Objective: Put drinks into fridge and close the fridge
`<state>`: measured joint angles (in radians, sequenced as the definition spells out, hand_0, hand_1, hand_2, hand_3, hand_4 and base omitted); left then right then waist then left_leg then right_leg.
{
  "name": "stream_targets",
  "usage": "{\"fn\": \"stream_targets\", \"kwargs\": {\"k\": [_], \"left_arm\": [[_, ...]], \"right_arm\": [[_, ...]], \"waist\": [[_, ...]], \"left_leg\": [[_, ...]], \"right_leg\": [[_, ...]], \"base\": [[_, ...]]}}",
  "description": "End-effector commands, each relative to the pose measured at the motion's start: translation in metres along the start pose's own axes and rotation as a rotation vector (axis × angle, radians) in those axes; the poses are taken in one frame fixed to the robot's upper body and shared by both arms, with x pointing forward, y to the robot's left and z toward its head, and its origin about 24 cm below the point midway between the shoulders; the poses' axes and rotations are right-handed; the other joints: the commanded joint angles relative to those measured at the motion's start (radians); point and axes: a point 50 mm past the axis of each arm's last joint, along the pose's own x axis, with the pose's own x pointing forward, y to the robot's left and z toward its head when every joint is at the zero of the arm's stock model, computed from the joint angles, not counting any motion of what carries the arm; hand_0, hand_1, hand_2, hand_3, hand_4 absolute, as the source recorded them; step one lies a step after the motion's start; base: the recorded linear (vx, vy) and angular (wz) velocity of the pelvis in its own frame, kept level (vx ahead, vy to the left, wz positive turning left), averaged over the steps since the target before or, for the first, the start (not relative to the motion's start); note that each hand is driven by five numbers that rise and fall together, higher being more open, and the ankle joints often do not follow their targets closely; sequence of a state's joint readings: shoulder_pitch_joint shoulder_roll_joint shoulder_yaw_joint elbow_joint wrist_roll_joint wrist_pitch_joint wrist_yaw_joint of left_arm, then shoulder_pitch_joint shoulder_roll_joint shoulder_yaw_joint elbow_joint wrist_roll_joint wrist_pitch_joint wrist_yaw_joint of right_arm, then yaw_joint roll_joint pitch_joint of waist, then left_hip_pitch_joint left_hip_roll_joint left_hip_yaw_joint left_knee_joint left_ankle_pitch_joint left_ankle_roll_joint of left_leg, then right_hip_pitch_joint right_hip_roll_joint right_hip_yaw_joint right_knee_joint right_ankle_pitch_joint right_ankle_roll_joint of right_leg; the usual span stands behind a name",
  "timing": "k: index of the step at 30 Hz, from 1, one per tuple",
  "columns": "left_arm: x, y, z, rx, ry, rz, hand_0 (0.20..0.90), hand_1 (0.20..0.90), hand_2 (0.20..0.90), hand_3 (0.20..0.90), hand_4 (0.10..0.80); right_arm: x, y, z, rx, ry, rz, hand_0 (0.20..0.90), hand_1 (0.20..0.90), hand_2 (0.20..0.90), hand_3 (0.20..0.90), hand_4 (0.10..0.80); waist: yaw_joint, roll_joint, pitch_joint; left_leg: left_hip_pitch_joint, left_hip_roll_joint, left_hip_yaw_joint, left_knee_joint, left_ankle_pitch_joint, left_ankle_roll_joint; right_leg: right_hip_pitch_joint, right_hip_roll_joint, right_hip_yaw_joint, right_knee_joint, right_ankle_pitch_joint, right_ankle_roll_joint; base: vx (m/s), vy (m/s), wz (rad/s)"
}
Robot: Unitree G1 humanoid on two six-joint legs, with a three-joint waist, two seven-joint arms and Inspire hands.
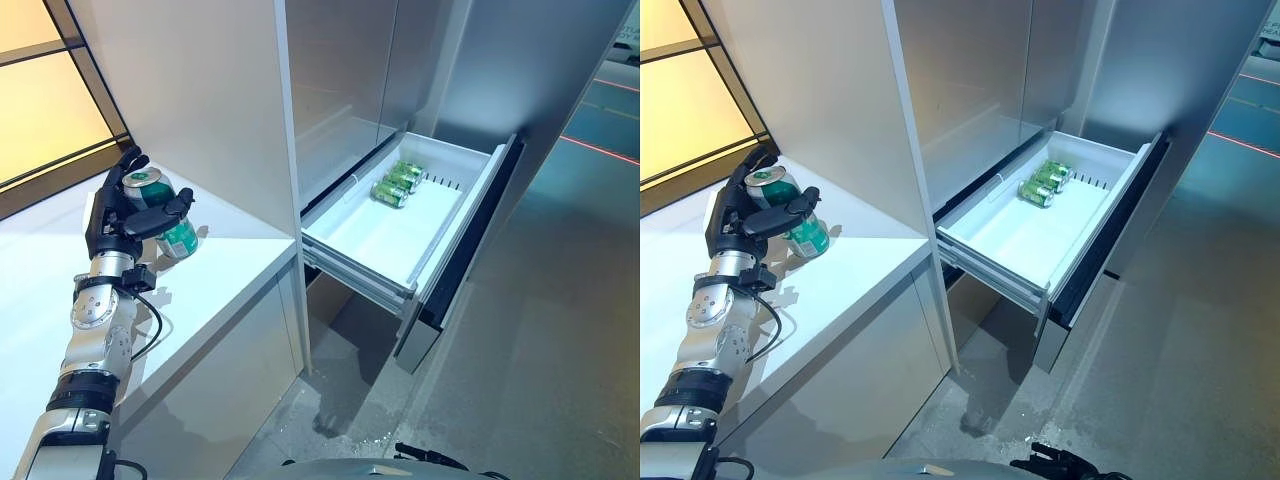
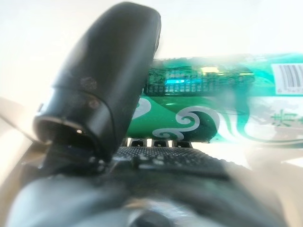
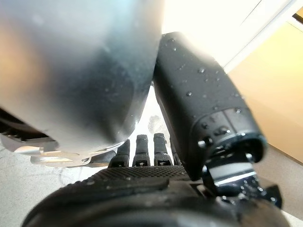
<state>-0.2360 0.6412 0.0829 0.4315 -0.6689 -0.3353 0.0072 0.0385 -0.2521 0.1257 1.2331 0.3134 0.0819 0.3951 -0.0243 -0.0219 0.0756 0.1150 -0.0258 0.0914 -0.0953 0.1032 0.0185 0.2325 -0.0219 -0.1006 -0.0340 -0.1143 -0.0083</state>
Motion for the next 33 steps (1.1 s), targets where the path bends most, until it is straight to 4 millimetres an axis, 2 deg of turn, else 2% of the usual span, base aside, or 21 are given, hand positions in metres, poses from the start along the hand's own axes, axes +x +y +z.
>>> {"fn": "stream_targets", "kwargs": {"k": [1, 21, 33], "left_arm": [[0.026, -0.012, 0.079, -0.061, -0.396, -0.025, 0.900, 0.900, 0.900, 0.900, 0.800], [0.028, -0.008, 0.083, -0.058, -0.423, 0.018, 0.900, 0.900, 0.900, 0.900, 0.800], [0.036, -0.009, 0.093, -0.037, -0.428, 0.012, 0.900, 0.900, 0.900, 0.900, 0.800]], "right_arm": [[-0.003, -0.005, -0.012, 0.001, 0.054, -0.001, 0.900, 0.900, 0.900, 0.900, 0.800], [-0.004, -0.008, -0.013, -0.002, 0.060, -0.007, 0.900, 0.900, 0.900, 0.900, 0.800], [-0.005, -0.010, -0.015, -0.003, 0.061, -0.010, 0.900, 0.900, 0.900, 0.900, 0.800]], "waist": [[0.010, 0.041, -0.015], [0.005, 0.043, -0.022], [-0.007, 0.046, -0.024]], "left_leg": [[0.085, -0.046, 0.032, 0.018, -0.192, 0.047], [0.088, -0.045, 0.034, 0.015, -0.191, 0.044], [0.088, -0.044, 0.044, 0.018, -0.192, 0.045]], "right_leg": [[-0.114, -0.033, -0.020, 0.044, 0.068, 0.089], [-0.110, -0.033, -0.020, 0.040, 0.068, 0.088], [-0.115, -0.031, -0.010, 0.046, 0.067, 0.088]], "base": [[0.000, 0.000, 0.00], [0.000, 0.000, 0.00], [0.000, 0.000, 0.00]]}}
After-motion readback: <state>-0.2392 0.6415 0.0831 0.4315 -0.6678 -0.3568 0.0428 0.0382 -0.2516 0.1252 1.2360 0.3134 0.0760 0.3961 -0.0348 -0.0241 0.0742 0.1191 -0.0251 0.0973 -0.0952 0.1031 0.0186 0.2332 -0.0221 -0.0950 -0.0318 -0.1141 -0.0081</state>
